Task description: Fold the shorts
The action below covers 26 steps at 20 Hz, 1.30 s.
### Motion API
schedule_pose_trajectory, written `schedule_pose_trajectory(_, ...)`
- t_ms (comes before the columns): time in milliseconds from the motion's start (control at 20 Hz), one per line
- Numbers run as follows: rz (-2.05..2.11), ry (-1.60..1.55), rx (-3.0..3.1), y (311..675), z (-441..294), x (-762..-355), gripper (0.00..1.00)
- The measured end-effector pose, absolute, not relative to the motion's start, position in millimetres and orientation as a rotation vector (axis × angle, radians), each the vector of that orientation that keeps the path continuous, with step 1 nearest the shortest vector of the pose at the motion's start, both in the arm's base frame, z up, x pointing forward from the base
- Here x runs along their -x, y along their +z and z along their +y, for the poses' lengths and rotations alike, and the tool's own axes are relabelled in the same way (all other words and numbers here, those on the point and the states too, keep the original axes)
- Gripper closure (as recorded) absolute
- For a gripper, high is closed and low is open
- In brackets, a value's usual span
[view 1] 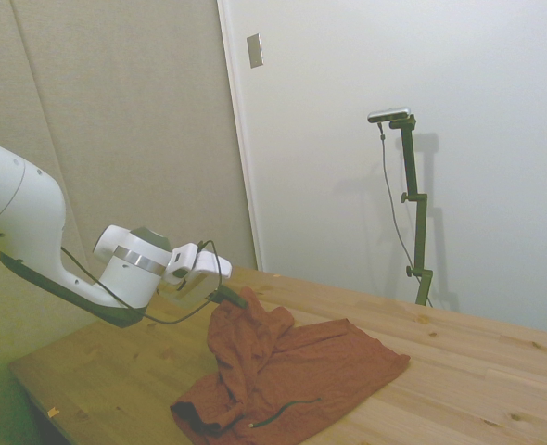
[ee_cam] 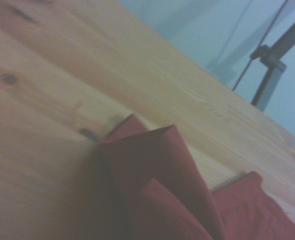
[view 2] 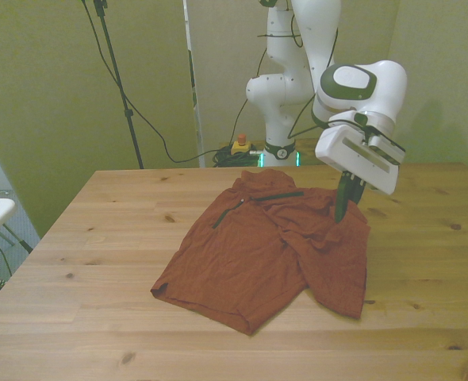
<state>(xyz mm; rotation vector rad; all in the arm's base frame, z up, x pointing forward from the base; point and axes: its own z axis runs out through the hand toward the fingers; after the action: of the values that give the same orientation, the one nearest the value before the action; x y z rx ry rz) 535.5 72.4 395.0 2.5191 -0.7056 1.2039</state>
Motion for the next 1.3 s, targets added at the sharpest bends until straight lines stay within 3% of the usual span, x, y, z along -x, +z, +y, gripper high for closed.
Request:
schedule_pose_trajectory(600, -0.942, 1.199, -2.45, 455.3, -30.6, -559.6, 1.0)
schedule_pose_trajectory(1000, -1.07, 1.108, -2.398, 441.8, -102.9, -592.3, 1.0)
schedule_pose_trajectory(1300, -1.2, 1.053, -2.417, 453.2, -160.7, -601.2, 1.0)
